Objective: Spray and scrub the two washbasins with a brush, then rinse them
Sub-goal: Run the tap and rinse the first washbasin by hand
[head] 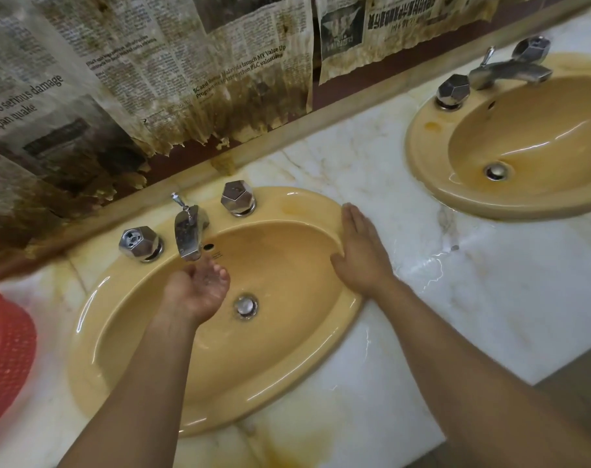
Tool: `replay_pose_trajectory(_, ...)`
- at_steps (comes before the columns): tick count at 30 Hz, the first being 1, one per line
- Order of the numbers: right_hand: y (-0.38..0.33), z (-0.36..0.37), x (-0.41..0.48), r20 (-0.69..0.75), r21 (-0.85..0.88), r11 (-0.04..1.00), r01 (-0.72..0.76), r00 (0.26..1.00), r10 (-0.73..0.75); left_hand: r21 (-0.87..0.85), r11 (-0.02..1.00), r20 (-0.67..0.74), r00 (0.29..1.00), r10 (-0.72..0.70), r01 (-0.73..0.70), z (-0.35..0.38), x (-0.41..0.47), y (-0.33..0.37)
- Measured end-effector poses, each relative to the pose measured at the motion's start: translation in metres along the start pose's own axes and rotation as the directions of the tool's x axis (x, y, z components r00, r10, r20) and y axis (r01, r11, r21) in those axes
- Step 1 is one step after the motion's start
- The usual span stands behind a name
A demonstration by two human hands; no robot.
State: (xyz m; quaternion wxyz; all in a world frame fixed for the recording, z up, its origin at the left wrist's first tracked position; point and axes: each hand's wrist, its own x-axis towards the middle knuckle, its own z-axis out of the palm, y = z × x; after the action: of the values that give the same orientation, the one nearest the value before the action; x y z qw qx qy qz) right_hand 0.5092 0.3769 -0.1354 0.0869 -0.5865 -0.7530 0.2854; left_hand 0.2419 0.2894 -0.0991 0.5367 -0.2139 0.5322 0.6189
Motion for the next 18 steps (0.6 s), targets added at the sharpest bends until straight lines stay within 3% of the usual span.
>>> replay_pose_trajectory(3,-0.009,0.026,-0.053,-0.161,0.089,0.993,-0.074,0.983,0.088,-0.087,0.996,-0.016,0.999,-0.033,0.031,0.003,0.010,0.001)
replay_pose_trajectory(5,-0.016,0.042,-0.087,-0.185,0.129,0.985,-0.111,0.974,0.134,-0.135,0.990,-0.026,0.999,-0.040,0.037,0.003,0.016,0.002)
replay_pose_trajectory(10,-0.013,0.029,-0.047,-0.141,0.090,0.990,-0.112,0.982,0.124,-0.130,0.992,-0.010,1.000,-0.002,0.000,0.013,0.012,-0.002)
replay_pose_trajectory(15,0.006,-0.013,0.017,0.055,0.075,0.994,0.078,0.995,-0.082,-0.103,0.995,-0.010,1.000,0.018,-0.019,0.010,0.017,0.000)
replay_pose_trajectory(18,0.009,-0.003,0.002,-0.030,0.133,0.989,0.058,0.998,-0.055,-0.065,0.998,0.023,1.000,0.004,-0.003,0.010,0.017,-0.003)
